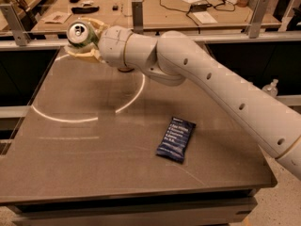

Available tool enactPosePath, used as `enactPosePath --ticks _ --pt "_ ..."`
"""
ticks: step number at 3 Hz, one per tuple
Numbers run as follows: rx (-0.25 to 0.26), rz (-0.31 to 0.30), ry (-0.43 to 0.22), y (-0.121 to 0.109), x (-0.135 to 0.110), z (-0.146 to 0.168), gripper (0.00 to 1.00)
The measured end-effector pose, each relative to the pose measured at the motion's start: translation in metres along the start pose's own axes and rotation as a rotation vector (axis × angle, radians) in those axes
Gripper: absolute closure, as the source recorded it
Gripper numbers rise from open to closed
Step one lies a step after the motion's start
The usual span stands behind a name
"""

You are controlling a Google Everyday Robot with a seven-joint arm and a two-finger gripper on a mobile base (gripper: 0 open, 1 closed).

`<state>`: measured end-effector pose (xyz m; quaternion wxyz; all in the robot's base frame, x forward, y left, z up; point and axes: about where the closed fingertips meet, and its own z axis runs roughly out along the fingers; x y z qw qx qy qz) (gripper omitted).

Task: Knock green can over

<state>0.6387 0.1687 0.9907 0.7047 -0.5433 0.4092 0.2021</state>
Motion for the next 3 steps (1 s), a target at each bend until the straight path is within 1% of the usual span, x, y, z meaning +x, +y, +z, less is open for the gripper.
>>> enactPosePath --ticks 1,2,3 --pt "0.016 -0.176 -0.044 -0.0023 -0.0125 -0.0074 1.0" --pt "0.016 -0.176 -0.045 -0.0022 -0.0126 -0.0073 1.0" --pt "-0.024 -0.35 -0.001 -0.0038 -0.0155 -0.0067 1.0"
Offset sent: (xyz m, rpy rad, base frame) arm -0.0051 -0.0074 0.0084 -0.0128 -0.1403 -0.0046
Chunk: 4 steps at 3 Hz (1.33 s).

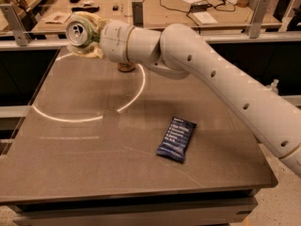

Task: Knock green can over

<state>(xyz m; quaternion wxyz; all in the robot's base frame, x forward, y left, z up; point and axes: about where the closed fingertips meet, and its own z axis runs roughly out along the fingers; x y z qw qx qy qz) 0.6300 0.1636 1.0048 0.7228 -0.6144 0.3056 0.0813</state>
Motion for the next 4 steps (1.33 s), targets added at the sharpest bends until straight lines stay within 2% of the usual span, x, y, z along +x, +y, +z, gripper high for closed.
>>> enactPosePath --ticks 1,2,3,4 --pt "-0.076 -0.302 0.039 -0.007 -0.001 -0.002 1.0" --pt "-0.094 -0.514 0.013 -0.016 0.003 -0.011 1.0" --pt "-0.101 -0.696 -0.058 -0.018 0.005 -0.017 1.0" --pt "-0.14 -0.887 -0.117 -0.017 0.004 -0.021 1.0"
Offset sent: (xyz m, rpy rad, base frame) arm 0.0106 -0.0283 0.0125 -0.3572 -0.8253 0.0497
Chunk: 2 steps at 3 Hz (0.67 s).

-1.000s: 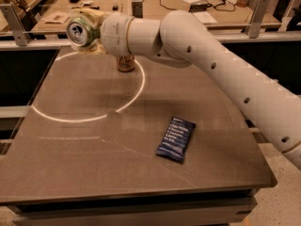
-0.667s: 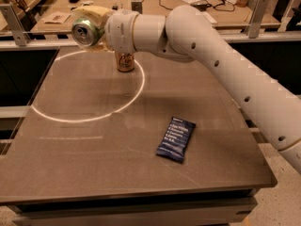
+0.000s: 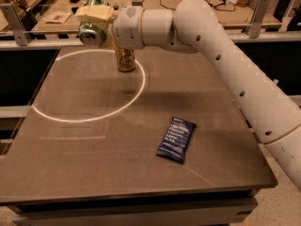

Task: Knock green can over

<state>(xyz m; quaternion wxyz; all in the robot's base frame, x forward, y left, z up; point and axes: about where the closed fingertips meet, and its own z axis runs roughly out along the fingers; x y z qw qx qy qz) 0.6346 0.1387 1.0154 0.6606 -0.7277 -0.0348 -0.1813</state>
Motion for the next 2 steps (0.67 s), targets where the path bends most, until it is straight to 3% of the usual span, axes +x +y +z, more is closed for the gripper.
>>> enactPosePath --ticks 1,2 --pt "-0.003 -0.049 -0.018 -0.0004 -0.0042 0.001 1.0" --pt "-0.002 -0.043 -0.017 -0.0007 -0.0041 0.0015 1.0"
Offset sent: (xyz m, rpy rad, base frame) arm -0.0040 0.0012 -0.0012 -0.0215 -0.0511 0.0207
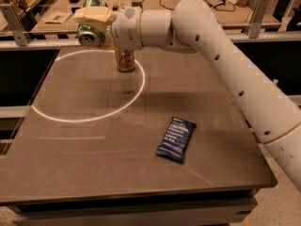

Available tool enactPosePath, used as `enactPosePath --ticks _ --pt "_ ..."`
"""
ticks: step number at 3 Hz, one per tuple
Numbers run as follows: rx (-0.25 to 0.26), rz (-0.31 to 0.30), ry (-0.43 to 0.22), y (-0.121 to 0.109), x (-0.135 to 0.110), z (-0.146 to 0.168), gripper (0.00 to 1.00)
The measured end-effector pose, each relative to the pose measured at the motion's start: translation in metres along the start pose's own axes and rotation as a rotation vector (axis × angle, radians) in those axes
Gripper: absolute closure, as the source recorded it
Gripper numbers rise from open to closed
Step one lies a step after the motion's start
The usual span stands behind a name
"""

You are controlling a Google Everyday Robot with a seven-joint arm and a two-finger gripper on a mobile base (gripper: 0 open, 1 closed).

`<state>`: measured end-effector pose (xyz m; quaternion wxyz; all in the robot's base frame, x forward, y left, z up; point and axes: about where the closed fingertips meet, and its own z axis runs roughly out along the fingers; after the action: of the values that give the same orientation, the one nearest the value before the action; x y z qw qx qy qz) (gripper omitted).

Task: Knock green can over

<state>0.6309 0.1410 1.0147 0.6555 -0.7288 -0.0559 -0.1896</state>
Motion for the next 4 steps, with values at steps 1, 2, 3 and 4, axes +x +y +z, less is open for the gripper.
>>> enactPosePath --ticks 1,2,3,4 --pt "-0.011 -0.083 0.002 -0.001 -0.004 0.0 1.0" --pt "0.01 -0.218 -0.003 0.001 -0.006 -0.006 1.0" --pt "0.013 -0.409 -0.017 0.005 -0.013 -0.01 1.0" --pt "-0.033 -0.597 -0.048 0.007 -0.027 -0.017 1.0"
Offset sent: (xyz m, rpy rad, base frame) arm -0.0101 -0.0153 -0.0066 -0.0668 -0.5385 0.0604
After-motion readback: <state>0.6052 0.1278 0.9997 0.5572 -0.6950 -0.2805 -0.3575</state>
